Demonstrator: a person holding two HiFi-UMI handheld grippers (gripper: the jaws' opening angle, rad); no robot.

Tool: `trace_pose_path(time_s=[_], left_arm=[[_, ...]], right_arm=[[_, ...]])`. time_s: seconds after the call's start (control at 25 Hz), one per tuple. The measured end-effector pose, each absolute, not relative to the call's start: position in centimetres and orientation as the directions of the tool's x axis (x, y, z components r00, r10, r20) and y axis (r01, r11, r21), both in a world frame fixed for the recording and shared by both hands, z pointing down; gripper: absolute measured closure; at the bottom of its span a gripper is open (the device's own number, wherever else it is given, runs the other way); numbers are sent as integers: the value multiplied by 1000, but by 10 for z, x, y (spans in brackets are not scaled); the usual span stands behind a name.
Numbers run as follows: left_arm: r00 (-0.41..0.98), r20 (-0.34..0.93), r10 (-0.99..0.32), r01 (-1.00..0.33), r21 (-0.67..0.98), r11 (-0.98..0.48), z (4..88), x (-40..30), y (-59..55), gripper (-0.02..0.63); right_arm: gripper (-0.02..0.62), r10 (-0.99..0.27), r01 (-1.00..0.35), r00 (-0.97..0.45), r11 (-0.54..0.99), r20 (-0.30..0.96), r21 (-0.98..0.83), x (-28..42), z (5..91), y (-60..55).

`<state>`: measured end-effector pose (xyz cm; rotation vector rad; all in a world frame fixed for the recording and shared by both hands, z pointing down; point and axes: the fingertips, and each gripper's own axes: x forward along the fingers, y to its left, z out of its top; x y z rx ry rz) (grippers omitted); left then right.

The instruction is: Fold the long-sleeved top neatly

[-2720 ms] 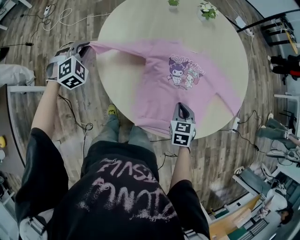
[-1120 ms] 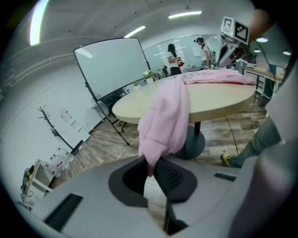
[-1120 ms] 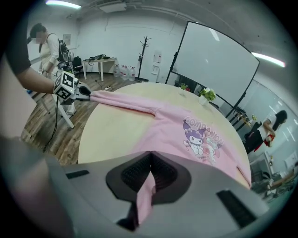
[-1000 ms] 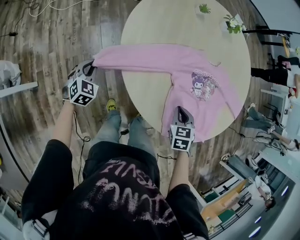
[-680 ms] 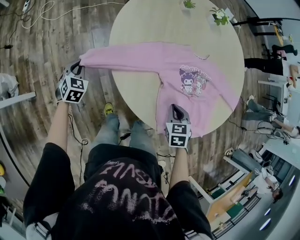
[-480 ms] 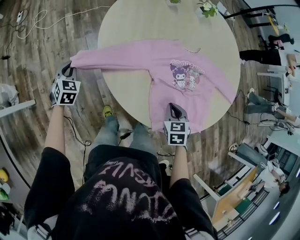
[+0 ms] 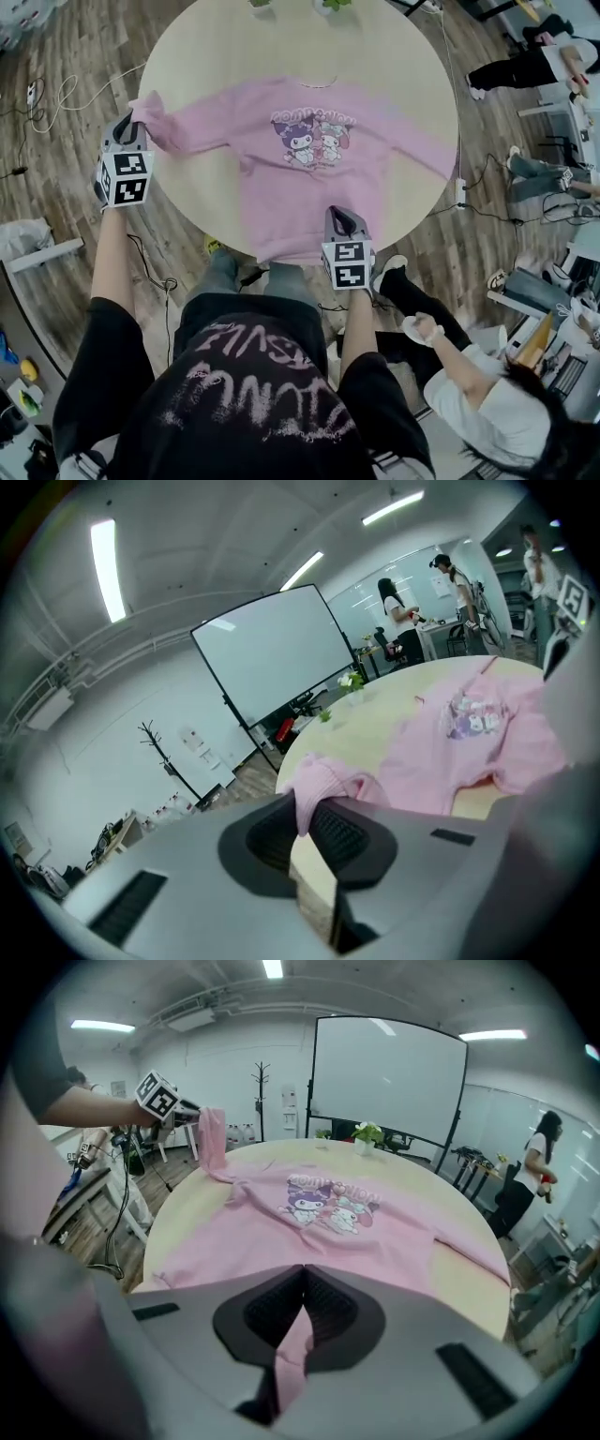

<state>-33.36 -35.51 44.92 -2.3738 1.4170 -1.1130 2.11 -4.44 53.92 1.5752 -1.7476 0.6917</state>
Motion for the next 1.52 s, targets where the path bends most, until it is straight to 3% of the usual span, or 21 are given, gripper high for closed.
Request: trace_pose_path(time_s=[0.4, 0.76, 0.88, 1.12, 1.32, 1.52], left_arm=[[421, 430, -799, -604, -524, -600, 398, -64, -357, 572], [516, 553, -654, -391, -527, -754, 478, 124, -308, 571], [517, 614, -596, -334, -497, -801, 513, 153, -293, 559], [543, 647, -536, -308, -440, -843, 536, 175, -277, 476], [563, 632, -532, -266, -470, -842, 526, 171, -274, 480], [579, 641, -504, -252, -448, -858, 518, 163, -266, 552]], right_arm=[[589, -651, -996, -70, 81, 755, -23, 154, 548, -3], [588, -622, -998, 18, -62, 783, -27, 270, 573, 55], [584, -614, -995, 24, -88, 789, -38, 284, 580, 66], [577, -601, -996, -14, -65, 799, -66, 282, 591, 59], [571, -611, -995, 37, -100, 791, -31, 303, 589, 54], [547, -606, -985, 121, -171, 786, 21, 351, 585, 52]])
